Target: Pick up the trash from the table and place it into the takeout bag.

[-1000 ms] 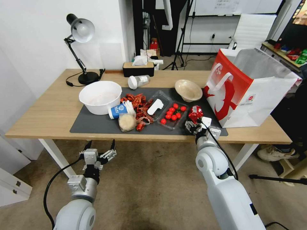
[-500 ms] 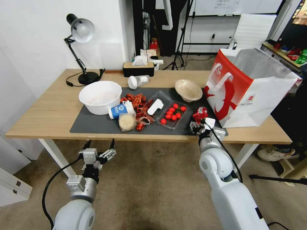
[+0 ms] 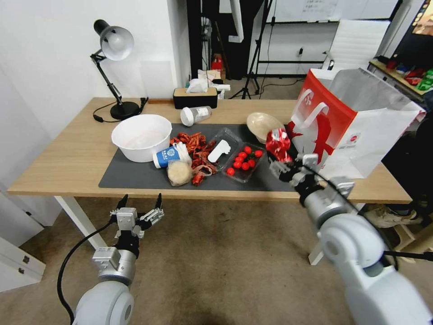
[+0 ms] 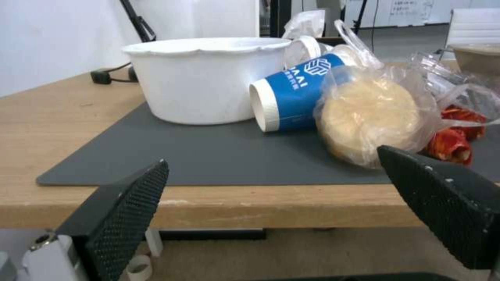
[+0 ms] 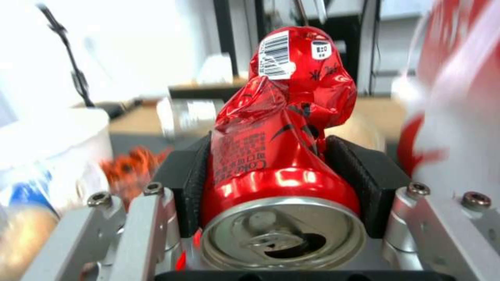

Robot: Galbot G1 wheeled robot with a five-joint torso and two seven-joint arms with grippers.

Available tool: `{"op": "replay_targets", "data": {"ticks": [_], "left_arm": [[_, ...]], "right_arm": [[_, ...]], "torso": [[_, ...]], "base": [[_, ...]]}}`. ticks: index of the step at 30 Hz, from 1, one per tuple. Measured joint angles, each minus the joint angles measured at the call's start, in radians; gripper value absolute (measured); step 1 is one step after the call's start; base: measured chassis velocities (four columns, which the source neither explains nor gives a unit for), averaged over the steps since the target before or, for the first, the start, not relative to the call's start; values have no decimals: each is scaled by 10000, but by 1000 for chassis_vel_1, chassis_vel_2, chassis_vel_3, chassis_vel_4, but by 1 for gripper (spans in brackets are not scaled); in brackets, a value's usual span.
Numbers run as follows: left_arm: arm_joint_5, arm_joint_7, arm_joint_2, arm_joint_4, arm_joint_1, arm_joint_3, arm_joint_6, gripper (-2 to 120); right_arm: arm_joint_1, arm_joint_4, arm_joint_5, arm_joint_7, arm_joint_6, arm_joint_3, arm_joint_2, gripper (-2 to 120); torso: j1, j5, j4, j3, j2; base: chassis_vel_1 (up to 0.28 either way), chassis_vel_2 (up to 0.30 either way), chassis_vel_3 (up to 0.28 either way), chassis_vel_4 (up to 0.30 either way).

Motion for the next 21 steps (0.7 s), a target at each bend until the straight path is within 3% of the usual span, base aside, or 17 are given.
{"op": "replay_targets", "data": {"ticks": [4,7,14,21], "left_arm": [[31,-5,-37,-55,26,13,19,100],[87,-12,-58,-120,61,-9,33,100],[116,-12,-104,-144,144,29,35,100],[135,-12,-100,-111,112,79,35,100]], "right_arm": [[708,-50,779,161,40,215,-604,53],[1947,-372,1945,1057,427,363,-1417,53],[3857,-1715,3249,2762,518,160,-2428,53],[4523,-2816,3498,3564,112,-15,-2757,53]], "torso": [[0,1,1,0,0],[1,0,2,0,0],[3,-1,3,1,-1],[3,1,0,1,-1]], "base": [[0,0,0,0],[0,0,0,0],[0,0,0,0],[0,0,0,0]]}}
